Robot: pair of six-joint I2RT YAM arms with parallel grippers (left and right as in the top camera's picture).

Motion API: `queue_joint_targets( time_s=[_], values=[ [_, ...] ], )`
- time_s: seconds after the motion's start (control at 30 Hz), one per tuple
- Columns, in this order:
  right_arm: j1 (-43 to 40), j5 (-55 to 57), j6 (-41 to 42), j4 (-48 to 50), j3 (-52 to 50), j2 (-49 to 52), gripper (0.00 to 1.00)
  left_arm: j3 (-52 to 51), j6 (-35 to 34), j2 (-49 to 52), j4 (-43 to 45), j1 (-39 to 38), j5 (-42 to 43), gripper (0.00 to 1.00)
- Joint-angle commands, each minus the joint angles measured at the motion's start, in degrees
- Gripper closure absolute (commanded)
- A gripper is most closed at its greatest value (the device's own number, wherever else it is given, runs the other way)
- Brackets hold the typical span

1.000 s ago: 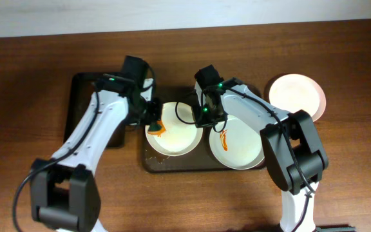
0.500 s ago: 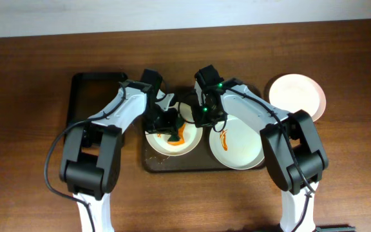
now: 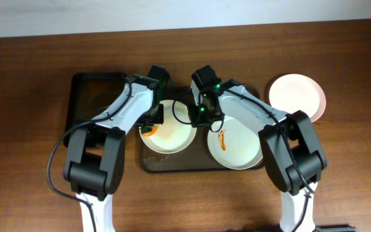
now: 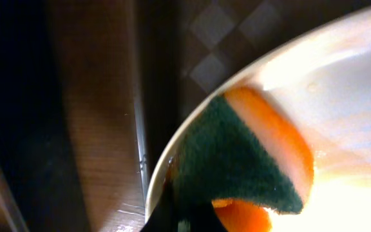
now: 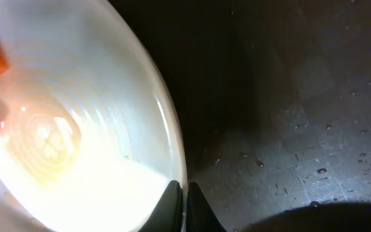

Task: Clean dirty plates on tray and stack at the side
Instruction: 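Scrub the cream plate with the sponge in the left gripper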

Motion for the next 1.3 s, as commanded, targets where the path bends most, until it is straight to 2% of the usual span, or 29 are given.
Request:
queue_joint_targets(
  time_s=[0.0, 0.07, 0.17, 0.27, 0.37, 0.4, 0.5, 0.57, 0.63, 0.67, 0.7, 0.77, 0.83, 1.0, 1.1, 1.13, 1.23, 1.27],
  values=[
    [-0.68, 4.09, -0.17, -1.38, -0.52, 0.04, 0.96, 6.36, -8.11, 1.99, -7.32, 2.21, -14.12, 1.0],
    [-0.68, 4.11, -0.17, -1.4, -0.52, 0.04, 0.96, 11.26, -8.24, 1.68, -10.84, 2.21, -10.93, 1.0],
    [-0.68, 4.09, -0.17, -1.4, -0.52, 0.04, 0.96, 14.97, -3.72, -0.2, -10.51, 2.21, 2.23, 1.0],
    [-0.68, 4.09, -0.17, -1.38, -0.52, 0.04, 0.96, 13.97, 0.9, -0.2, -8.15, 2.19, 18.03, 1.0],
    [-0.68, 4.07, -0.17, -1.38, -0.52, 0.04, 0.96, 9.94, 3.87, -0.2, -4.13, 2.19, 28.65, 1.0],
    [-0.68, 4.07, -0.17, -1.38, -0.52, 0.04, 0.96, 8.04, 3.82, -0.2, -2.89, 2.19, 29.59, 1.0],
    [-0.68, 4.09, -0.17, -1.38, -0.52, 0.04, 0.96, 0.81, 3.85, -0.2, 1.14, 2.19, 29.73, 1.0],
    [-0.68, 4.07, -0.17, -1.36, -0.52, 0.04, 0.96, -2.91, 3.85, -0.2, 2.69, 2.21, 25.94, 1.0],
    [-0.68, 4.09, -0.17, -1.33, -0.52, 0.04, 0.96, -3.06, 3.74, -0.33, 0.26, 2.19, 12.63, 1.0],
    [-0.68, 4.09, -0.17, -1.33, -0.52, 0.04, 0.96, -2.73, 3.3, -0.33, -0.83, 2.19, 9.81, 1.0],
    [-0.68, 4.09, -0.17, -1.36, -0.52, 0.04, 0.96, -1.46, 0.04, -0.44, -4.15, 2.19, 3.08, 1.0],
    [-0.68, 4.09, -0.17, -1.38, -0.52, 0.04, 0.96, 0.52, -3.87, -0.72, -8.15, 2.19, -4.72, 1.0],
    [-0.68, 4.09, -0.17, -1.38, -0.52, 0.04, 0.96, 3.61, -4.61, -1.49, -11.32, 2.19, -9.09, 1.0],
    [-0.68, 3.76, -0.92, -2.23, -0.28, -1.14, 0.96, 9.25, -7.85, -6.64, -14.88, 2.56, -9.01, 1.0],
    [-0.66, 3.21, -2.12, -4.24, 2.73, -4.63, 0.96, 9.88, -7.78, -14.19, -14.49, 6.27, -3.91, 1.0],
    [-0.48, 1.31, -5.29, -4.98, 4.17, -6.32, 0.96, 9.88, -7.76, -16.33, -14.1, 9.05, -1.33, 1.0],
    [1.44, 7.37, -7.78, -7.04, 8.31, -11.37, 0.96, 9.66, -6.8, -17.44, -14.4, 15.08, 1.88, 1.0],
    [2.71, 12.63, -7.8, -7.8, 9.51, -13.03, 0.96, 9.01, -4.13, -17.29, -13.33, 16.68, 4.2, 1.0]
  ],
)
